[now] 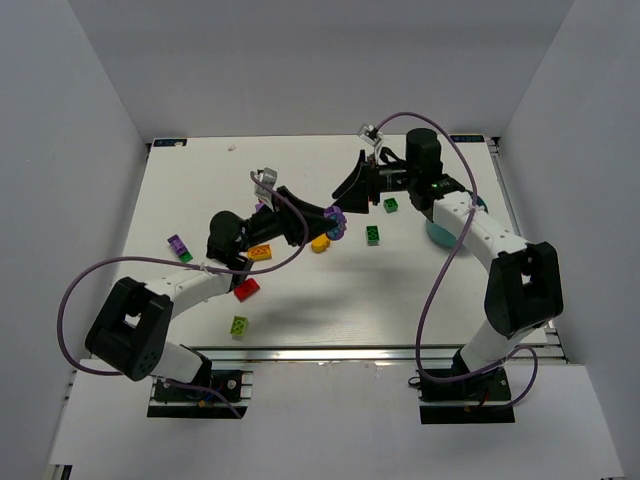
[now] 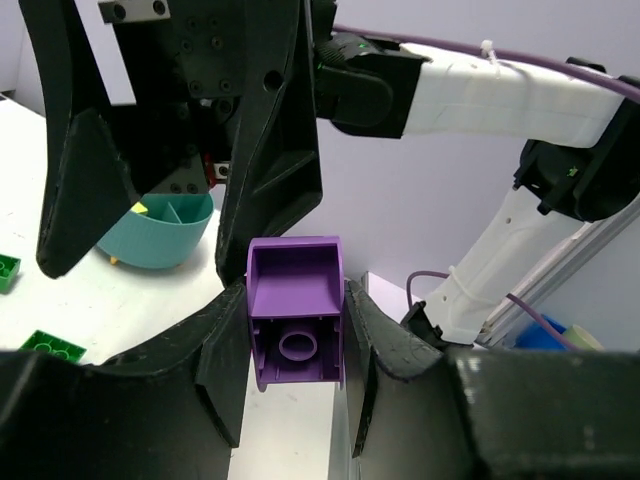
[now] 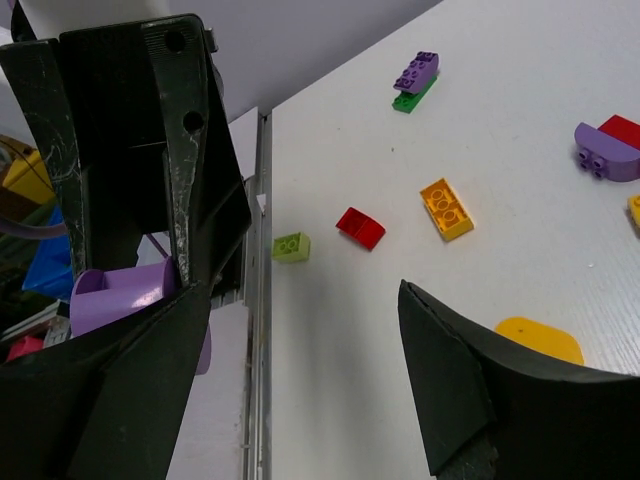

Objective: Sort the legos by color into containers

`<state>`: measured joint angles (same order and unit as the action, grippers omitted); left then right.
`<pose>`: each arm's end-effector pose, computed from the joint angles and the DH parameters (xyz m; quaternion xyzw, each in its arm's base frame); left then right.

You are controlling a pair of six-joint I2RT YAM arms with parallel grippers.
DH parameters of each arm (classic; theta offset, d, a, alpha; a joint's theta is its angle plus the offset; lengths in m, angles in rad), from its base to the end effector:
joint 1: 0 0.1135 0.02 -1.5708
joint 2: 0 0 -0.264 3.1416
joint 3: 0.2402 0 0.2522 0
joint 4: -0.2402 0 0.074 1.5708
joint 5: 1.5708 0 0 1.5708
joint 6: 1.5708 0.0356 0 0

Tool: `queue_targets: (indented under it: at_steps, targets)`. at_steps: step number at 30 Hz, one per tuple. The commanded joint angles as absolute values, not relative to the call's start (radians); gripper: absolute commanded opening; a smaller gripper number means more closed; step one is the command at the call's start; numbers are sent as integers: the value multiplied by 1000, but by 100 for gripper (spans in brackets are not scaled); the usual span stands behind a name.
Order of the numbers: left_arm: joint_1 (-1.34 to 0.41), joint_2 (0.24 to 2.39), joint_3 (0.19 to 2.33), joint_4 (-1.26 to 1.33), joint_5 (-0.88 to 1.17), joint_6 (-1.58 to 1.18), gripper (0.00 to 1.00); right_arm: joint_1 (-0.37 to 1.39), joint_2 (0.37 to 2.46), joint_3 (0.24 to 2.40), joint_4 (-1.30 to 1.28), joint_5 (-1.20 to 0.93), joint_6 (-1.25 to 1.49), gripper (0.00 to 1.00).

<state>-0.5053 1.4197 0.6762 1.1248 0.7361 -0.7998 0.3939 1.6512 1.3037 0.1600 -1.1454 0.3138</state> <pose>0.2460 -0.1634 0.2902 0.2181 0.5608 -0.6294 0.4916 0.3376 0.1754 0.3331 -0.3713 0.6329 0.5773 0.3582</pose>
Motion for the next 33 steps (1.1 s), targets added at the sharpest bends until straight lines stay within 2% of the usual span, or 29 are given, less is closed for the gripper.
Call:
queue_targets:
  at_steps: [1,4,7,12,21,33]
  targets:
    - [-505,1413,699,1114,719,-769,0,408,1617,1374,134,-1105,275,81]
    - [-505,1417,712,1104,729,-767,0,403,1601,1407,0,-890,122,84]
    - [-505,1428,726,1094,738,-764,0,350,1595,1408,-15,-856,104,83]
    - [-505,1437,730,1085,742,-744,0,267,1594,1424,-47,-1003,81,79]
    - [-505,1460,753,1042,750,-695,0,256,1560,1359,-11,-1294,83,81]
    - [-505,1502,788,1066,761,-701,0,348,1552,1310,57,-1325,118,81]
